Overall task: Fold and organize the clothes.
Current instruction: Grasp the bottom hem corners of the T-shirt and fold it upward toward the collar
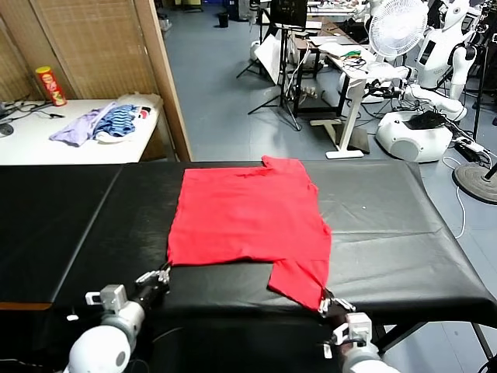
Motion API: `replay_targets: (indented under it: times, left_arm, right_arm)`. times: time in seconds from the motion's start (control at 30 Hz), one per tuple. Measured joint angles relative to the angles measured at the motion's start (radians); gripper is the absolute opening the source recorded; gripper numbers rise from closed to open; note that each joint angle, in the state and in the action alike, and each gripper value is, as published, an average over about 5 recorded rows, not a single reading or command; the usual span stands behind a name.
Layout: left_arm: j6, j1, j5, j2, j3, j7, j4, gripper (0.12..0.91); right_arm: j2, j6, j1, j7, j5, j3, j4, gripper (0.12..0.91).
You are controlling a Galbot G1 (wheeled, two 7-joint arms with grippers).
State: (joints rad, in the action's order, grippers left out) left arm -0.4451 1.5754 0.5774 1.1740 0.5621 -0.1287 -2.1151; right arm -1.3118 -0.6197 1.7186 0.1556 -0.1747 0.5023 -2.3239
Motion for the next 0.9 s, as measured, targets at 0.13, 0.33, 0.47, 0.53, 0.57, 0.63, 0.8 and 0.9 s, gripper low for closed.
replay_targets:
  times: [0.13, 0.33, 0.47, 0.53, 0.57, 0.63, 0.8, 0.9]
  left_arm:
    - [-0.005, 0.087, 0.0, 0.015, 0.021, -0.009, -0.082, 0.125]
    - [0.002, 0.12, 0.001, 0.049, 0.025, -0.021, -0.15, 0.125]
    - [0.018, 0.063, 0.008, 0.063, 0.014, -0.032, -0.136, 0.125]
    - [0.029, 0.023, 0.009, 0.066, 0.006, -0.033, -0.115, 0.125]
    - [0.036, 0.001, 0.009, 0.065, 0.002, -0.033, -0.102, 0.125]
    - [0.047, -0.04, 0.003, 0.062, -0.007, -0.03, -0.074, 0.125]
    - [0.073, -0.136, -0.029, 0.05, -0.026, -0.024, 0.012, 0.125]
    - [0.08, -0.184, -0.057, 0.042, -0.036, -0.023, 0.067, 0.125]
  right_arm:
    - [0.02, 0.057, -0.021, -0.01, -0.065, 0.036, 0.015, 0.122]
    - [0.062, 0.165, -0.125, -0.046, -0.165, 0.056, 0.112, 0.122]
    - [0.09, 0.219, -0.235, -0.067, -0.181, 0.035, 0.213, 0.122]
    - [0.1, 0.237, -0.295, -0.073, -0.183, 0.017, 0.267, 0.122]
    - [0.103, 0.242, -0.323, -0.076, -0.183, 0.008, 0.293, 0.122]
    - [0.106, 0.247, -0.378, -0.082, -0.182, -0.012, 0.348, 0.122]
    - [0.11, 0.257, -0.503, -0.101, -0.163, -0.066, 0.475, 0.122]
    - [0.109, 0.275, -0.57, -0.113, -0.151, -0.099, 0.545, 0.122]
